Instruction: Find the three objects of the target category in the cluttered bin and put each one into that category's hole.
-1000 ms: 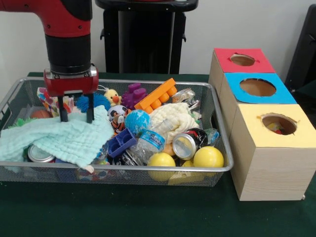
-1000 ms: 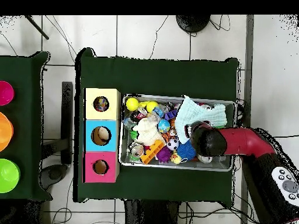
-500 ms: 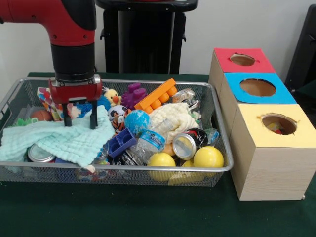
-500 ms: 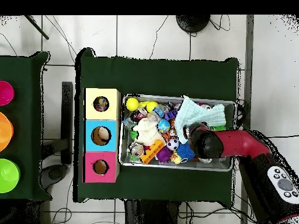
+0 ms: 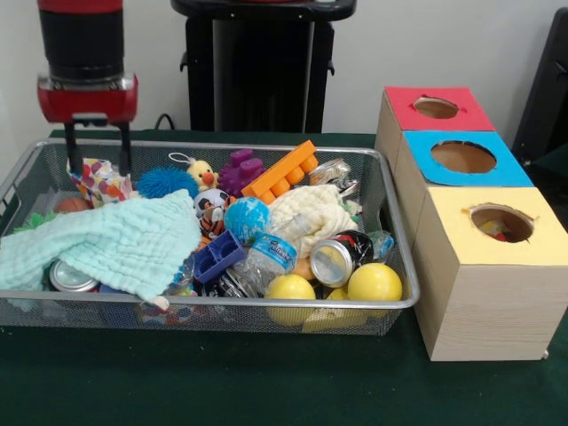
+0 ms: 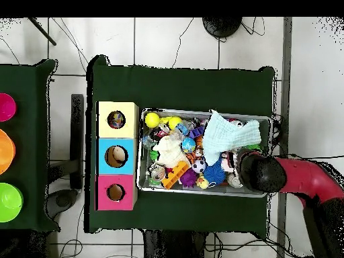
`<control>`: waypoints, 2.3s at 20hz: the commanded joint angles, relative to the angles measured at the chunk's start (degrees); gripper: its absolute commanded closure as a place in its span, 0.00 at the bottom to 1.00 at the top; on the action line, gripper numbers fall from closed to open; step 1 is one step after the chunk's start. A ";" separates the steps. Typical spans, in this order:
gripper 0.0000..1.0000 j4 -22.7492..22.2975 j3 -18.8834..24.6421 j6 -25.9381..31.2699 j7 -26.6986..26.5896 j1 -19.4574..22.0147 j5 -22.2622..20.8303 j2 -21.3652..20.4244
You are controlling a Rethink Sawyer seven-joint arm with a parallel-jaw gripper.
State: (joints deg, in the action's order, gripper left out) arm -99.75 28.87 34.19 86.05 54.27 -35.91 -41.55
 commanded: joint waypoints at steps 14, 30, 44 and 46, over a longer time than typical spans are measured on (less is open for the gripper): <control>0.00 -4.96 4.34 3.49 -6.14 -0.22 -1.91 -1.25; 0.00 -5.66 4.23 -0.36 -7.99 3.75 -4.73 5.47; 0.00 -4.83 2.91 -5.65 -4.07 4.52 -8.95 8.81; 0.00 -5.05 1.94 -7.23 -2.10 3.69 -9.79 9.07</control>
State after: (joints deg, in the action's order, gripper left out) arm -101.90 30.71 31.69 86.05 58.42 -41.45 -35.29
